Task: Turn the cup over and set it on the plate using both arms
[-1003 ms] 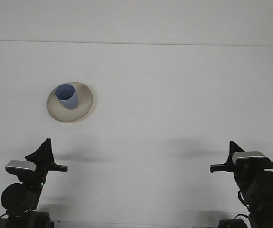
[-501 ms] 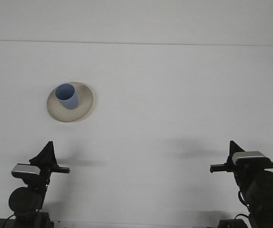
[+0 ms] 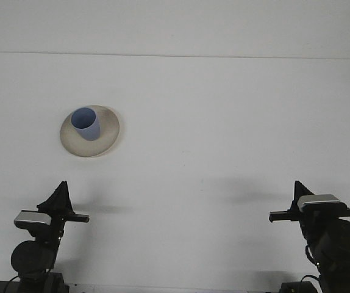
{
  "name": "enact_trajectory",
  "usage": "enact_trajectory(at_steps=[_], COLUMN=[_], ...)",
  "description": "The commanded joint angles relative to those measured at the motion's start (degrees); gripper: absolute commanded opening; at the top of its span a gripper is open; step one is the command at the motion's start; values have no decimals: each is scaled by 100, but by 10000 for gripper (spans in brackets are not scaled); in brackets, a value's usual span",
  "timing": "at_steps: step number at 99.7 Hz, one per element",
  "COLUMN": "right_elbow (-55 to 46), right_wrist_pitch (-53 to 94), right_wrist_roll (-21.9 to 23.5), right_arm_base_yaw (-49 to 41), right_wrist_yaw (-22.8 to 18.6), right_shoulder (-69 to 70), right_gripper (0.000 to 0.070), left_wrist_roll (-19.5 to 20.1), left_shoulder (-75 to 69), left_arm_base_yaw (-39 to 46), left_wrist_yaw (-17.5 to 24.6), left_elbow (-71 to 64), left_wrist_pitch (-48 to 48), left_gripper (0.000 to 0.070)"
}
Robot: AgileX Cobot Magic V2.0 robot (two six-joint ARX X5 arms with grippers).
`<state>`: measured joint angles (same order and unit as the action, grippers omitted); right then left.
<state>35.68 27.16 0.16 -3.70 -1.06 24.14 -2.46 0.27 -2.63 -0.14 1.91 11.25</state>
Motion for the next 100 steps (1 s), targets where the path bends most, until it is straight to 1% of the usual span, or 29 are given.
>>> enact_trajectory(at_steps=[1, 50, 64, 81, 100], right_elbow=[20, 15, -66, -514, -1451], right_wrist_pitch=[-59, -101, -142, -476, -1311], right_wrist_roll=[0, 2, 0, 0, 0], right_arm_base_yaw=[-7, -7, 20, 111, 190], right_wrist_yaw=[-2, 2, -2, 0, -2], right_shoulder=[28, 20, -184, -739, -1589], right_gripper=[0, 0, 0, 0, 0], left_wrist_roll=[20, 20, 20, 20, 20], left_shoulder=[-9, -9, -9, -9, -9], left_arm_base_yaw=[4, 4, 4, 4, 4], left_wrist_yaw=[-31, -31, -31, -31, -31], left_elbow=[-111, -111, -111, -111, -111], left_wrist_pitch=[68, 68, 70, 68, 70], left_gripper=[11, 11, 11, 11, 11])
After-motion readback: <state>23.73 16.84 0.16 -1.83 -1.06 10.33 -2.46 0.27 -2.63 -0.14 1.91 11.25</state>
